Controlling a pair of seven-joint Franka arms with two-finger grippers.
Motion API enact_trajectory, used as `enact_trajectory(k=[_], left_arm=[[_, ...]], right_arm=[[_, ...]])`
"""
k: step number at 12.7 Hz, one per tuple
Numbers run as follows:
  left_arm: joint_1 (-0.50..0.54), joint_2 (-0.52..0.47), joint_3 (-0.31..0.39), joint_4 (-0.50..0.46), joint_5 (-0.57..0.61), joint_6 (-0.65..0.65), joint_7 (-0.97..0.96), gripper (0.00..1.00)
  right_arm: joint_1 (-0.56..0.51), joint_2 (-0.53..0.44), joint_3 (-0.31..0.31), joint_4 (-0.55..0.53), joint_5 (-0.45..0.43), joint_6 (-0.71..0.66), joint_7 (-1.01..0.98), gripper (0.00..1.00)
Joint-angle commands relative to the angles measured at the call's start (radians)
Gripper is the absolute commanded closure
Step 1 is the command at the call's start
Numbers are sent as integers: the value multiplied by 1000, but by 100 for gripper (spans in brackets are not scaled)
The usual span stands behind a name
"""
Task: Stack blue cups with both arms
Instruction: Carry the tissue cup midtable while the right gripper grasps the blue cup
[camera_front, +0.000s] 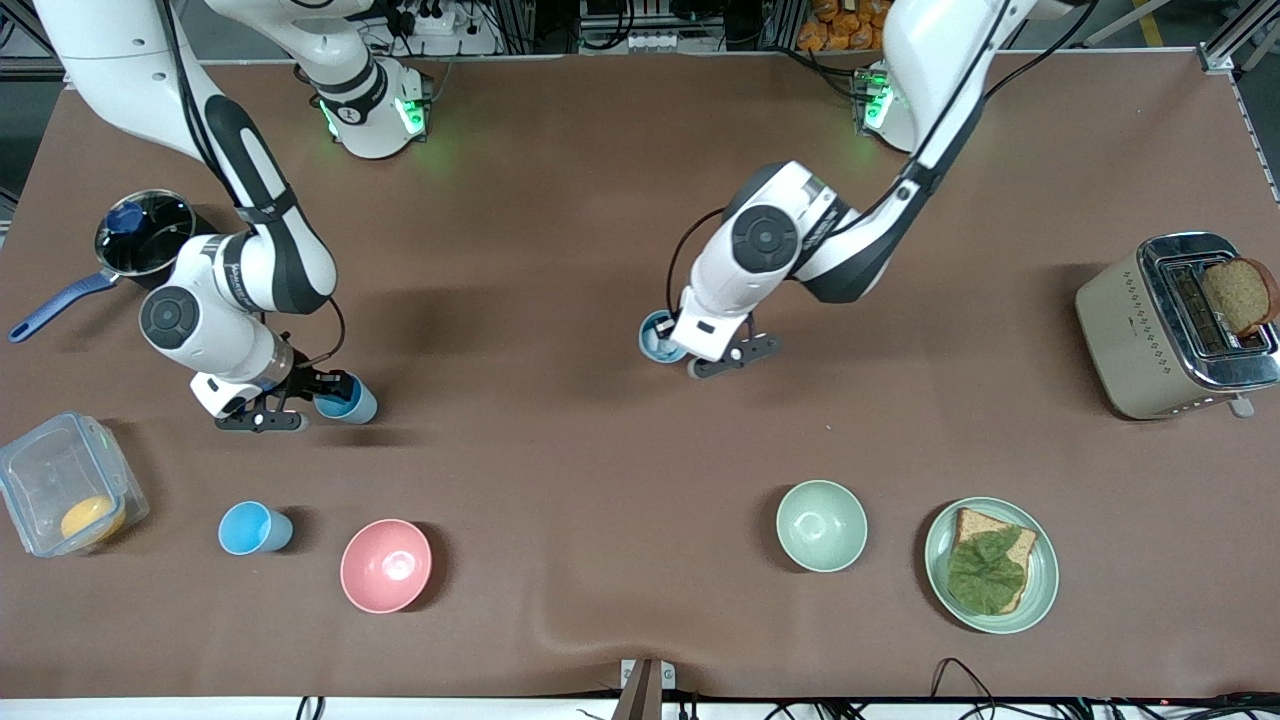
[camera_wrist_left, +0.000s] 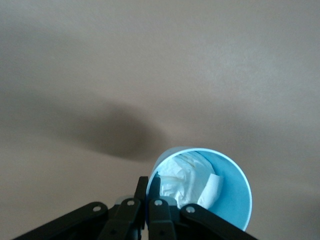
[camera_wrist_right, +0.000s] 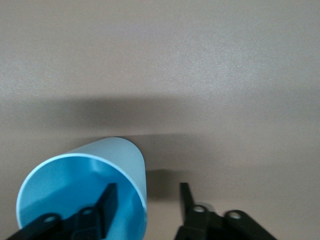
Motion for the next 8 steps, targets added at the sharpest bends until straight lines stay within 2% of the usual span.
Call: enact_trajectory(k=[1,2,6,7,8], left_arm=[[-34,61,14,42,57,36,-77,100],[-46,73,14,42,73,51,-96,100],[-71,106,14,42,177,62,-144,100],[-76,107,14,42,198,63,-148,87],[-74,107,14,42,203,65,-151,31]], right_arm=[[17,-15,-2,-14,9,10,4,97],[24,-15,-2,-14,7,10,4,100],[37,-27,-2,-11,7,4,4,100],[37,-42,-2,-8,9,-6,4,100],[35,-70,-2,-2,9,-13,9,100]])
